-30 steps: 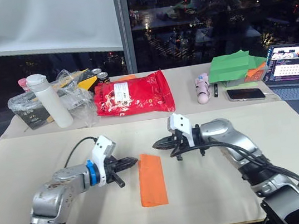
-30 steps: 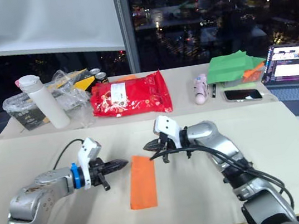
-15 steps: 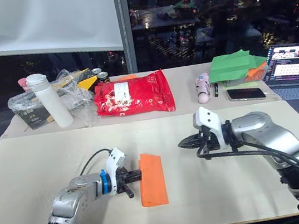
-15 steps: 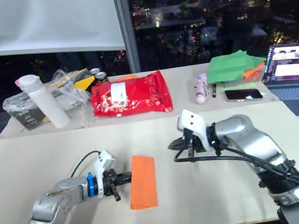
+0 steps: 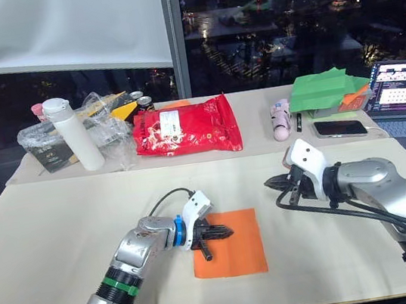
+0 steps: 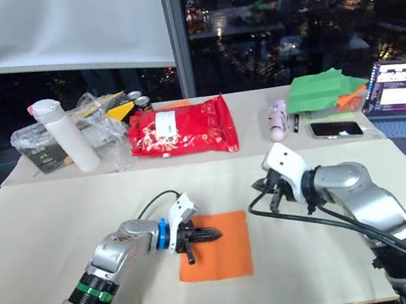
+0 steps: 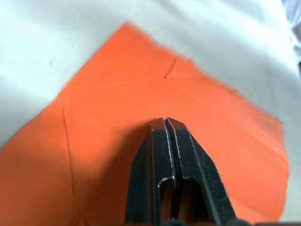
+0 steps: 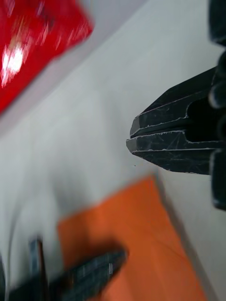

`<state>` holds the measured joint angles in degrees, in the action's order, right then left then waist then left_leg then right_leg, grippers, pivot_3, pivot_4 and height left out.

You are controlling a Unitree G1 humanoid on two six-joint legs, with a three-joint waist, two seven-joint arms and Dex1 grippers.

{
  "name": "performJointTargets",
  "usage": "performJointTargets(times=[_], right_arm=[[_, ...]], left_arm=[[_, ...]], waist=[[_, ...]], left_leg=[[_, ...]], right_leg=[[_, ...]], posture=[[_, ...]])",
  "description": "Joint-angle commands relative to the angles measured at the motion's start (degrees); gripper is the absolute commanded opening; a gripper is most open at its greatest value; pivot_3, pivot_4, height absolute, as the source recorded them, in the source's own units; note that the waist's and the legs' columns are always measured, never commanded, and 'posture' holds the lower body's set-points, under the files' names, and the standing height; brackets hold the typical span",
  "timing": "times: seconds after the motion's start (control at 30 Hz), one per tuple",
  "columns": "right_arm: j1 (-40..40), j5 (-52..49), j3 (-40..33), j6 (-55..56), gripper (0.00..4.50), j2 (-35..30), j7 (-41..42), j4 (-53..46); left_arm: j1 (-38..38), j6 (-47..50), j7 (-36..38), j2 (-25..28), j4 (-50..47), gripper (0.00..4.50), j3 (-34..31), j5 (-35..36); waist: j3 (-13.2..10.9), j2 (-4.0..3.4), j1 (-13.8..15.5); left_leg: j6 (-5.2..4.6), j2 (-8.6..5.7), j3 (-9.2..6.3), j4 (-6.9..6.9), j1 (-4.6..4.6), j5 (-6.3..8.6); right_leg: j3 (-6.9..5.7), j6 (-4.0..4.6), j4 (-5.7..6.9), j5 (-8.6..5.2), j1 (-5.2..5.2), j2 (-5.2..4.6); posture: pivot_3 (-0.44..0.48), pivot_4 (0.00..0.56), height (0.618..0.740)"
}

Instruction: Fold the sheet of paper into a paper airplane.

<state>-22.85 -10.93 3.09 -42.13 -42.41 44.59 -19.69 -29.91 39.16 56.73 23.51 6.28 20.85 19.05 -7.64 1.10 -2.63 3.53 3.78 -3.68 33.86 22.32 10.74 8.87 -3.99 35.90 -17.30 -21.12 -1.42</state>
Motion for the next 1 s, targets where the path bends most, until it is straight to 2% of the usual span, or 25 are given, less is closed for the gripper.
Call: performJointTargets(times=[0.03, 0.07, 0.13, 0.2, 0.27, 0.33, 0.37, 0.4, 0.6, 0.87, 1.0], right_arm=[[1.13, 4.12, 0.25, -3.6, 0.02, 0.47, -6.9, -5.23], [1.47, 4.51, 1.04, -5.49, 0.02, 1.05, -8.22, -5.87], [1.45, -2.23, -1.39, -15.87, 0.02, 5.28, -7.86, -7.4], [0.26, -9.98, -6.59, -26.61, 0.02, 11.85, -7.33, -8.71], [-0.45, -12.94, -8.31, -32.07, 0.02, 15.97, -8.48, -9.56], [-0.78, -13.47, -7.96, -34.92, 0.02, 17.18, -9.94, -9.1], [-0.84, -13.53, -7.24, -35.72, 0.59, 17.36, -10.67, -8.67], [-0.93, -13.6, -6.56, -35.97, 0.84, 17.58, -11.32, -8.27], [-3.05, -11.44, -2.14, -34.22, 2.95, 18.33, -16.02, -3.65], [-4.1, -10.58, -1.03, -33.79, 2.95, 17.41, -18.78, -0.26], [-4.35, -12.08, -1.44, -35.28, 2.95, 15.59, -17.59, -1.4]], left_arm=[[-0.34, -1.45, 1.02, 0.17, 0.26, 0.0, 0.19, -1.16], [-0.14, -1.57, 1.03, 0.35, 0.11, 0.0, 0.04, -1.35], [0.44, -1.76, 1.28, 1.13, -0.73, 0.0, -0.26, -1.6], [1.09, -2.28, 1.85, 1.82, -2.37, 0.0, -0.81, -1.18], [2.11, -2.79, 2.94, 2.64, -5.07, 0.0, -1.63, 0.01], [2.76, -3.29, 3.21, 3.48, -6.34, 0.0, -1.15, -0.72], [2.97, -3.66, 2.92, 3.69, -6.36, 0.0, -0.65, -1.61], [3.13, -3.81, 2.55, 3.63, -6.31, 0.0, -0.38, -2.12], [3.56, -4.1, 0.39, 0.82, -6.23, 0.0, -1.83, -1.63], [3.59, -4.02, -1.12, -0.2, -6.28, 0.0, -1.72, -2.08], [3.68, -3.35, -2.71, 0.58, -4.59, 0.0, 1.51, -5.87]], waist=[[0.03, -0.05, 0.02], [0.04, -0.06, -0.01], [0.03, -0.04, -0.16], [0.04, -0.05, -0.3], [0.04, -0.08, -0.53], [0.03, -0.11, -0.41], [0.03, -0.1, -0.27], [0.03, -0.1, 0.02], [0.03, -0.1, 0.05], [0.03, -0.1, -0.11], [0.04, -0.1, 0.01]], left_leg=[[0.0, 0.0, 0.0, 0.0, -0.01, 0.0], [0.0, 0.0, 0.0, 0.0, -0.01, 0.0], [0.0, 0.0, 0.0, 0.02, -0.03, 0.0], [0.0, 0.01, 0.0, 0.04, -0.06, 0.0], [0.0, 0.03, -0.02, 0.04, -0.05, 0.0], [0.0, 0.03, -0.04, 0.04, -0.02, -0.01], [0.0, 0.02, -0.04, 0.05, -0.02, -0.01], [-0.01, 0.02, -0.04, 0.05, -0.02, -0.01], [0.0, 0.0, -0.03, 0.06, 0.02, -0.01], [-0.01, 0.01, -0.03, 0.04, 0.0, -0.01], [-0.01, -0.01, -0.03, 0.04, 0.02, -0.01]], right_leg=[[0.0, 0.0, 0.02, 0.0, 0.0, 0.0], [0.0, 0.0, 0.02, 0.0, 0.0, 0.0], [0.01, -0.01, 0.03, 0.0, 0.0, 0.0], [0.01, -0.02, 0.09, 0.01, 0.02, 0.01], [0.01, -0.01, 0.13, 0.01, 0.02, 0.03], [0.01, 0.0, 0.16, 0.01, 0.0, 0.04], [0.01, 0.0, 0.14, 0.01, 0.0, 0.03], [0.01, 0.0, 0.12, 0.01, 0.02, 0.03], [0.01, 0.0, 0.05, 0.0, 0.0, 0.02], [0.01, -0.01, 0.1, 0.01, -0.01, 0.03], [0.01, -0.01, 0.08, 0.0, -0.01, 0.02]], posture=[[0.0, 0.15, 0.719], [0.0, 0.15, 0.719], [0.0, 0.15, 0.719], [0.0, 0.15, 0.719], [0.0, 0.15, 0.719], [0.0, 0.15, 0.719], [0.0, 0.15, 0.719], [0.0, 0.15, 0.719], [0.0, 0.15, 0.719], [0.0, 0.15, 0.719], [0.0, 0.15, 0.719]])
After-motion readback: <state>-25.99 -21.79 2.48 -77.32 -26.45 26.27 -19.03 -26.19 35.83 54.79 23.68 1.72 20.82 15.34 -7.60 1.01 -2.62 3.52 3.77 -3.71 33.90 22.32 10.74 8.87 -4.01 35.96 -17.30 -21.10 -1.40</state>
